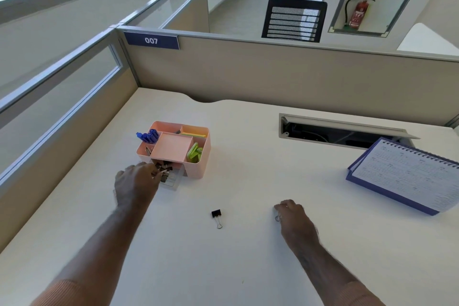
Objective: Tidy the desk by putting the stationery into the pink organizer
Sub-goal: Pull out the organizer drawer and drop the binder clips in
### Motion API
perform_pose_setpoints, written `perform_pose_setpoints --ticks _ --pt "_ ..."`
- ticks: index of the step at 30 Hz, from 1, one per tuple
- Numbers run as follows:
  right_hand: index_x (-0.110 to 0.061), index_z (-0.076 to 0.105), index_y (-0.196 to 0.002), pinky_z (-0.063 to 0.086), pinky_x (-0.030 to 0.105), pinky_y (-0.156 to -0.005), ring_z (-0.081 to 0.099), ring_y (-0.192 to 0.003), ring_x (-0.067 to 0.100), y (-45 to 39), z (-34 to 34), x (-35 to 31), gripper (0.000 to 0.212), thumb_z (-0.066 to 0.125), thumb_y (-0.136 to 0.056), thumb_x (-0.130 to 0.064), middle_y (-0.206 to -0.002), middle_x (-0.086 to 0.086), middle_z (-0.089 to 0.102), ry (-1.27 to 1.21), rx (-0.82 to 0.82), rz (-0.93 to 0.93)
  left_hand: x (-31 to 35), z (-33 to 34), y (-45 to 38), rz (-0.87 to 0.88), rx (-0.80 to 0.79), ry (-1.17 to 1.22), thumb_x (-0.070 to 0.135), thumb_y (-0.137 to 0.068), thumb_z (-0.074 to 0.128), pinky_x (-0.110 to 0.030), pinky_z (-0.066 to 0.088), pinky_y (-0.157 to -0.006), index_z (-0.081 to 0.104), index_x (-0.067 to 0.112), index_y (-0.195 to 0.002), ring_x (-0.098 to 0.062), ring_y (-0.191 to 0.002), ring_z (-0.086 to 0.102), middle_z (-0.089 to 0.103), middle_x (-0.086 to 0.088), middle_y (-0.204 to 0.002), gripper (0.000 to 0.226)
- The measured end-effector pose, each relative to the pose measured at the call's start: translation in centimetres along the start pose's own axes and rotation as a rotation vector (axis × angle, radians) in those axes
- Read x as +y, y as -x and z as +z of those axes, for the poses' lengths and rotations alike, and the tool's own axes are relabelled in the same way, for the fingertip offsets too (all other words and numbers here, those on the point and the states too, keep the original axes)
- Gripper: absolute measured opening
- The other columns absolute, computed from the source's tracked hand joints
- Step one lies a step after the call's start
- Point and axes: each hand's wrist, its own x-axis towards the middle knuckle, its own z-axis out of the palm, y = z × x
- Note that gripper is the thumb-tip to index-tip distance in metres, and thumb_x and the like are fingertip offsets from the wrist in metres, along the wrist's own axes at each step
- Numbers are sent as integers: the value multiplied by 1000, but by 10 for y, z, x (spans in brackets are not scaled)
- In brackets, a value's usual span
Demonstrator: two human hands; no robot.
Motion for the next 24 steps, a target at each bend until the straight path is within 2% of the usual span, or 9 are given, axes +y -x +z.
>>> perform_pose_setpoints --ticks 3,5,9,13,17,20,22,24 --pt "-30 59 -102 50 33 -68 42 -94 10 -1 2 7 37 44 -83 -1 -101 -13 47 -3 0 2 8 2 -2 32 -37 -45 31 -81 76 -36 51 -70 77 19 -100 -24 -80 67 76 -2 -91 22" --pt "-30 58 -99 52 37 -68 42 -92 11 -2 4 11 32 46 -85 -4 -97 -13 45 -17 10 17 14 4 -5 48 -52 -52 31 -84 74 -36 50 -72 77 20 -100 -24 -82 67 76 -2 -94 20" --pt "-31 55 -96 52 38 -65 47 -95 14 -4 4 14 28 46 -86 -7 -98 -11 46 -36 10 33 16 11 -11 41 -104 -67 35 -85 72 -35 48 -73 77 24 -101 -19 -80 65 76 2 -95 20" --pt "-32 57 -102 53 39 -68 48 -101 15 -6 6 18 31 46 -87 -8 -103 -9 47 -4 -25 48 15 15 -14 53 -157 -91 39 -83 74 -34 48 -75 74 26 -105 -17 -83 65 75 3 -96 26" --pt "-31 57 -96 51 35 -65 47 -94 13 -4 4 18 24 49 -88 -11 -101 -10 45 -11 -23 53 14 15 -22 53 -256 -77 40 -84 72 -36 48 -78 74 27 -104 -16 -83 63 74 4 -94 24" --pt "-35 53 -80 50 35 -68 51 -85 13 -6 -1 16 23 50 -85 -12 -93 -11 48 -97 -53 87 16 9 -23 48 -301 -27 36 -89 66 -36 50 -78 74 25 -105 -17 -86 64 74 4 -99 21" --pt "-38 51 -70 52 37 -71 57 -82 14 -7 -5 13 27 57 -82 -14 -89 -10 54 -214 -50 91 21 2 -21 29 -289 56 32 -94 60 -35 53 -76 74 22 -110 -21 -92 65 73 1 -109 23" --pt "-37 56 -71 51 31 -69 61 -77 13 -7 -12 4 28 67 -81 -13 -87 -8 61 -384 -21 82 28 -6 -15 17 -252 187 30 -94 61 -36 57 -73 73 22 -115 -23 -98 68 72 0 -118 26"
